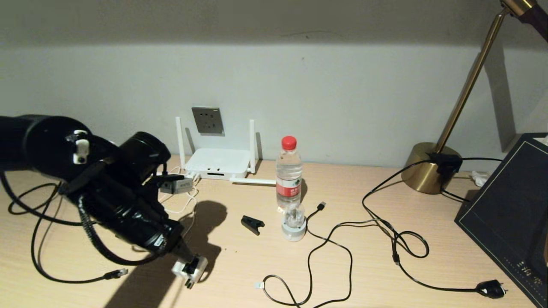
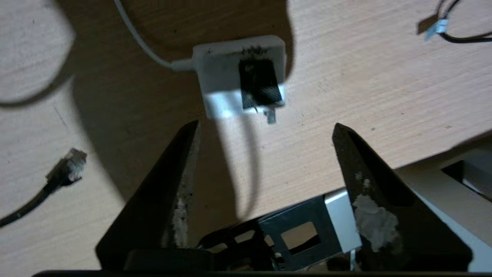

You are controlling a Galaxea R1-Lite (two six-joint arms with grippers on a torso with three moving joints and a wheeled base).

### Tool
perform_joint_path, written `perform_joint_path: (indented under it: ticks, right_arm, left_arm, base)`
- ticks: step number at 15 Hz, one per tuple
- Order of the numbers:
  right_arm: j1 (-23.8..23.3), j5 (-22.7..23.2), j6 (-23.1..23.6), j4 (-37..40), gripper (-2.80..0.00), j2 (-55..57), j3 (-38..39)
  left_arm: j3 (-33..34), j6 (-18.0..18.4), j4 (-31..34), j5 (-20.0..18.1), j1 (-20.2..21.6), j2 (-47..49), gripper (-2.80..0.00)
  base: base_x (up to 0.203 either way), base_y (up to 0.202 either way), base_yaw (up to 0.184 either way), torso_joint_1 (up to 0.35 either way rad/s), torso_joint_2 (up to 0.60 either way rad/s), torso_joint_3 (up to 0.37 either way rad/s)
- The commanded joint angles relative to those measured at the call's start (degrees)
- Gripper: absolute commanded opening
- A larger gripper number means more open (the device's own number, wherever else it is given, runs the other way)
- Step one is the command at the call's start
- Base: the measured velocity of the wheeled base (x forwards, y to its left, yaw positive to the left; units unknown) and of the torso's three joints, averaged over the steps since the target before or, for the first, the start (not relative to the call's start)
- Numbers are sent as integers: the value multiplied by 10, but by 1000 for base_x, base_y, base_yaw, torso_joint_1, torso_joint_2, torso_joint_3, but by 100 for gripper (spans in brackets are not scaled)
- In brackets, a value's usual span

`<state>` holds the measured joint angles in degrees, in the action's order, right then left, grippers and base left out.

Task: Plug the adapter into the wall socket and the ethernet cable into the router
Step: Pick up plug

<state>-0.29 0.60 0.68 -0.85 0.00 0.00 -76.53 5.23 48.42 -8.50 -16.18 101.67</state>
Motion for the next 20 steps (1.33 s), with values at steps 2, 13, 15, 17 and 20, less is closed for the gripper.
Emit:
perform_joint_path:
  ticks: [2,13,15,17,20]
  right_arm:
    - [-1,0,0,0,-280,1,3]
    - [0,0,0,0,-280,1,3]
    - [0,0,0,0,-280,1,3]
    - [-1,0,0,0,-280,1,3]
    - [-1,0,0,0,-280,1,3]
  left_arm:
    - [-41,11,2,15,-8,76,0]
    - [-67,14,-19,26,-8,144,0]
    - [-66,14,-19,26,-8,146,0]
    - [-63,14,-19,27,-9,144,0]
    - [-62,14,-19,27,-9,140,0]
  base:
    - [0,0,0,0,0,0]
    - [0,0,0,0,0,0]
    - [0,0,0,0,0,0]
    - [0,0,0,0,0,0]
    - [0,0,0,0,0,0]
